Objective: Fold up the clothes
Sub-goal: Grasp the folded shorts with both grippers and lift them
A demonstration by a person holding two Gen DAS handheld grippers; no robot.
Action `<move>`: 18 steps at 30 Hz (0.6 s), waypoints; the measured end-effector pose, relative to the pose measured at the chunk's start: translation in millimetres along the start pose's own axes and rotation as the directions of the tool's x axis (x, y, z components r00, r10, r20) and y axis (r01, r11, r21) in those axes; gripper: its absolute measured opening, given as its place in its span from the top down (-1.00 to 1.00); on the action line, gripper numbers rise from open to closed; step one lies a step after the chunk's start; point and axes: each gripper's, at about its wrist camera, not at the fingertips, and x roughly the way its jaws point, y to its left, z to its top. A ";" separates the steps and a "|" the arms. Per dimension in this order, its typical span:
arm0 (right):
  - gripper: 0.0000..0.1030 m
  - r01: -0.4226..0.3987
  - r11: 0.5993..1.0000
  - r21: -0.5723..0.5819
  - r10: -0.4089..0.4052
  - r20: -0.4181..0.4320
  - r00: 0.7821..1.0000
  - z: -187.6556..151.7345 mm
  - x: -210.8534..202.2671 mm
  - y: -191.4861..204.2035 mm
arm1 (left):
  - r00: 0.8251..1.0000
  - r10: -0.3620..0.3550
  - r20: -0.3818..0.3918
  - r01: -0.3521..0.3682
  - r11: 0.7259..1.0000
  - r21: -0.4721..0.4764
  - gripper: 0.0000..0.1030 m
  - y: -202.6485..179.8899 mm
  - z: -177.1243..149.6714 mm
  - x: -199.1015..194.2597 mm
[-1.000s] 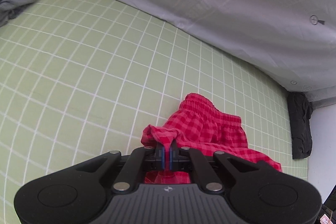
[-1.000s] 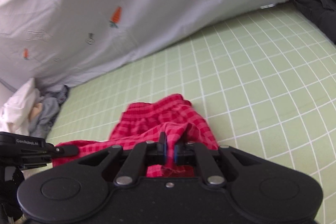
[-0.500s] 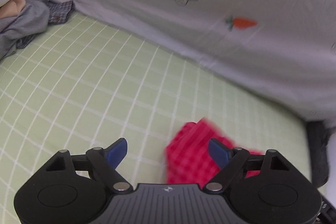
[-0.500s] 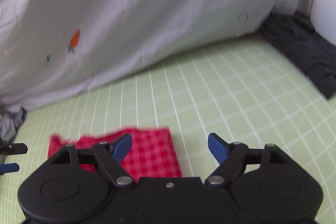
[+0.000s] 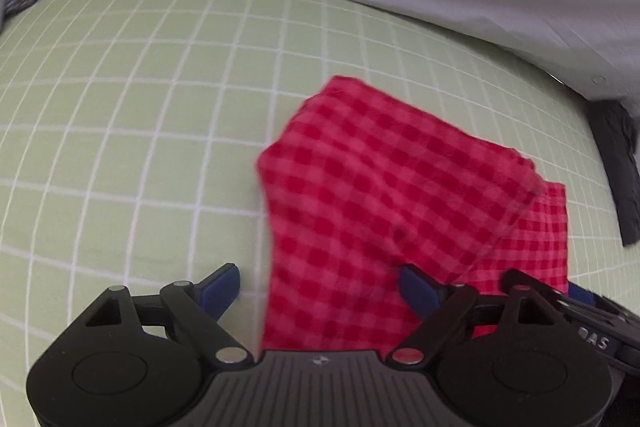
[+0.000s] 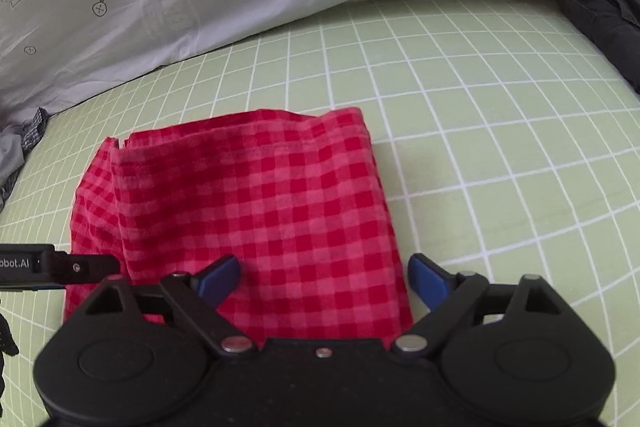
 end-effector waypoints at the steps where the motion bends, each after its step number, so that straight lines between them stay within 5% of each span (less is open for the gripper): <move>1: -0.79 -0.003 1.000 -0.009 0.003 0.004 1.000 1.7 1.3 2.9 | 0.999 -0.031 0.007 0.031 0.999 0.004 -0.56 -1.8 0.6 0.5; 4: -0.55 -0.065 0.997 -0.028 0.066 0.008 0.998 7.4 3.5 15.4 | 0.996 -0.085 0.022 0.086 0.996 -0.035 -0.16 -5.5 -0.2 1.7; 6: -0.02 -0.129 0.991 -0.029 0.129 -0.005 0.992 11.5 5.2 26.0 | 0.989 -0.145 0.003 0.145 0.987 -0.069 0.43 -5.7 -2.7 5.2; 7: 0.46 -0.157 0.987 -0.027 0.157 -0.011 0.988 12.4 4.0 30.3 | 0.984 -0.176 -0.008 0.174 0.981 -0.089 0.85 -5.3 -4.9 5.5; 8: 0.75 -0.165 0.986 -0.023 0.165 -0.008 0.986 10.2 -3.3 31.4 | 0.979 -0.204 -0.016 0.201 0.973 -0.110 0.85 -4.7 -7.5 4.9; 18: 0.84 -0.245 0.969 0.014 0.245 0.024 0.969 -12.0 -76.5 41.9 | 0.964 -0.264 0.010 0.265 0.963 -0.052 0.87 -38.6 -45.7 -59.1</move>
